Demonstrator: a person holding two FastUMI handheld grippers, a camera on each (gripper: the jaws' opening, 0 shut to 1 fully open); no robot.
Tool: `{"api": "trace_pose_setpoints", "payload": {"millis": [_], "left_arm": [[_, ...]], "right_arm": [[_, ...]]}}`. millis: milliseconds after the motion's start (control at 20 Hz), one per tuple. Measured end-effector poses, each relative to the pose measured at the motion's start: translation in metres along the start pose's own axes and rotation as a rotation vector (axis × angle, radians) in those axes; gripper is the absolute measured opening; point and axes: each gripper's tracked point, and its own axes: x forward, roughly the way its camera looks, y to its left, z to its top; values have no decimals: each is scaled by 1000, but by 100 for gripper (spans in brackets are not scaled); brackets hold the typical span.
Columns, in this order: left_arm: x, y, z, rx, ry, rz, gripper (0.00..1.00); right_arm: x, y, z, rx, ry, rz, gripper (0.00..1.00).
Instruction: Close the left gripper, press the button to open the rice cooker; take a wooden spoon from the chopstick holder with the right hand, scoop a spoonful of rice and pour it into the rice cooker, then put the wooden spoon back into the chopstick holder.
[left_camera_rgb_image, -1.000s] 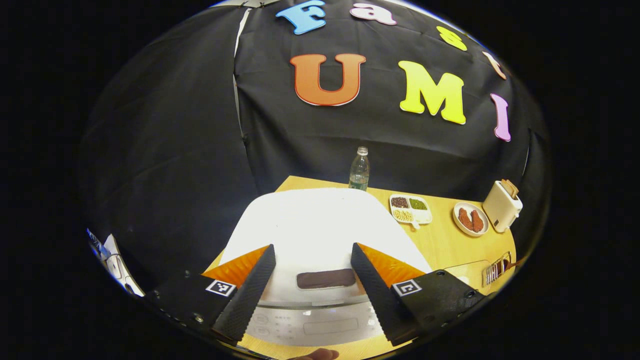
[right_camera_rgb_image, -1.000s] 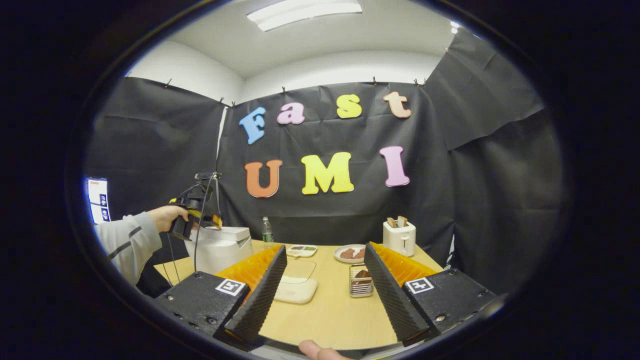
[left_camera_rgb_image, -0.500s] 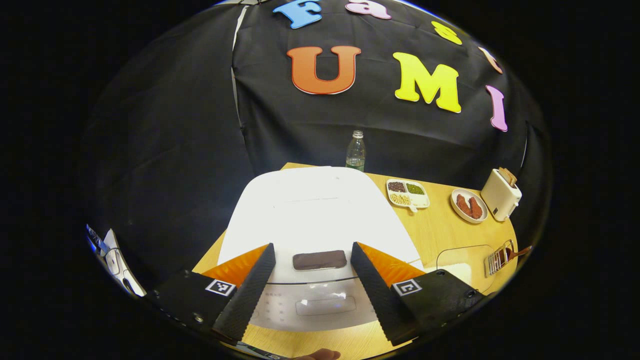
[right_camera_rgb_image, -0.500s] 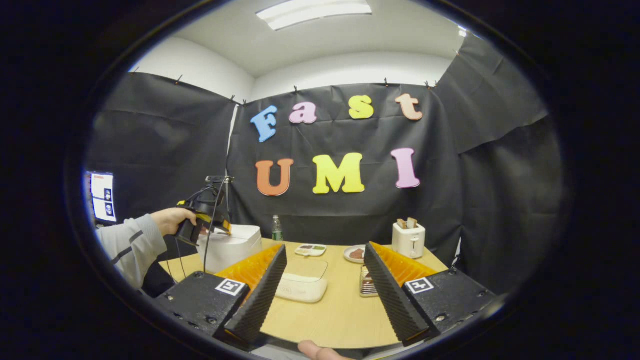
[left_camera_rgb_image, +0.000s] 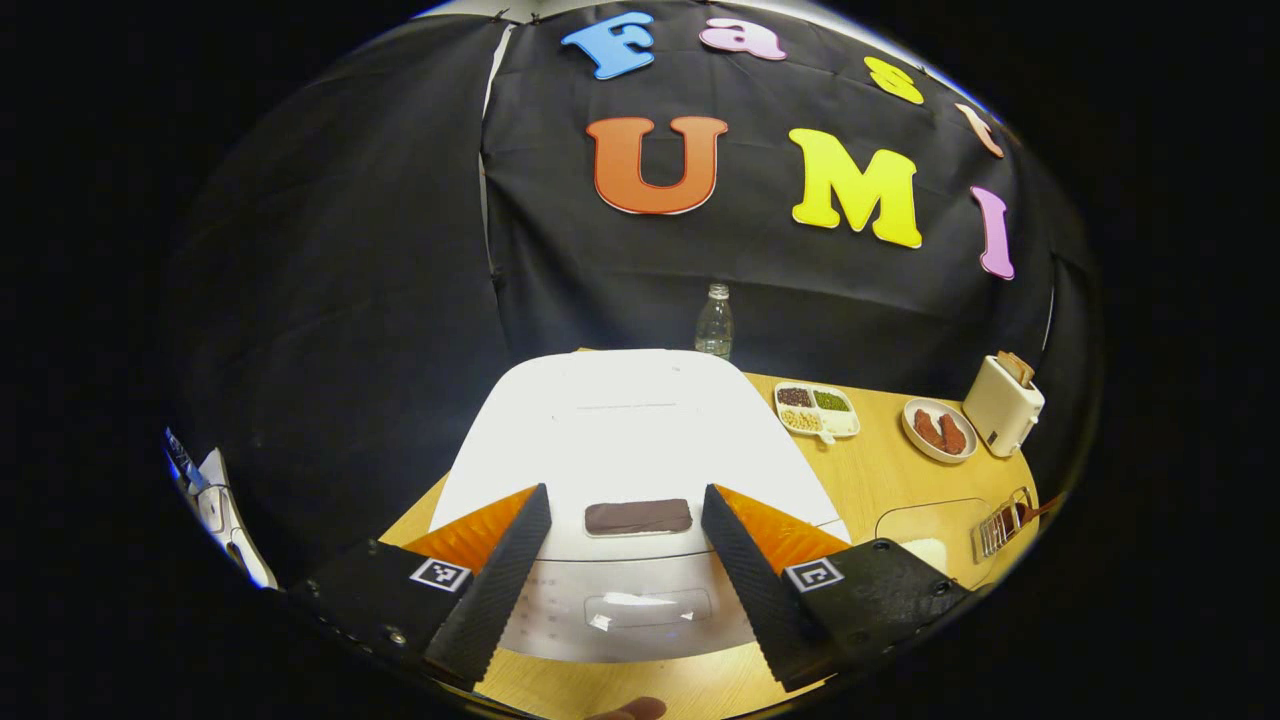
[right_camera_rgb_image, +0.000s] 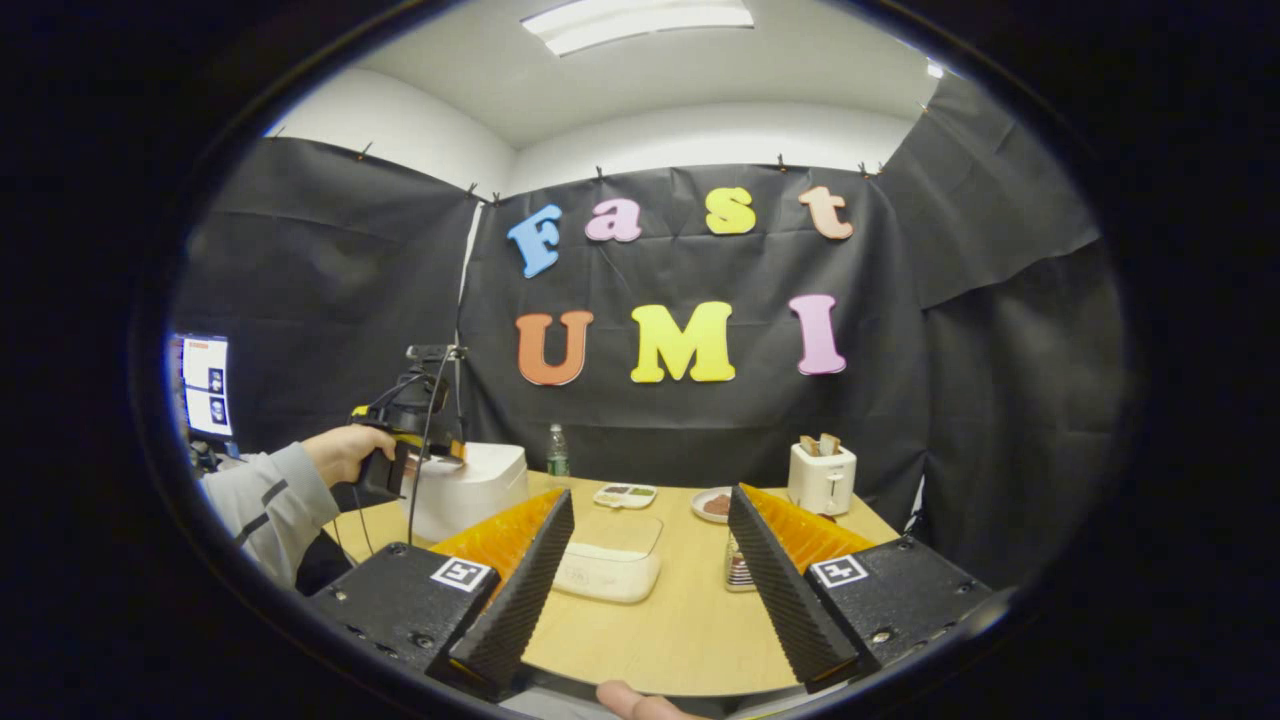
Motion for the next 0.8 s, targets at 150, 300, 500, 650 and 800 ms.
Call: {"api": "trace_pose_setpoints", "payload": {"millis": [150,300,500,650,800], "left_arm": [[-3,-2,4,3,-25,-9,98],[-14,-12,11,-23,-50,-43,96],[-51,-15,33,-8,-133,-63,95],[-90,-24,45,-13,-208,-104,95],[-131,-36,43,-15,-263,-143,95]], "right_arm": [[3,-10,4,3,3,-29,100],[6,-22,8,13,1,-56,100],[7,-36,14,27,-2,-94,100],[7,-46,19,34,-5,-119,100],[4,-55,26,37,-16,-137,100]]}}
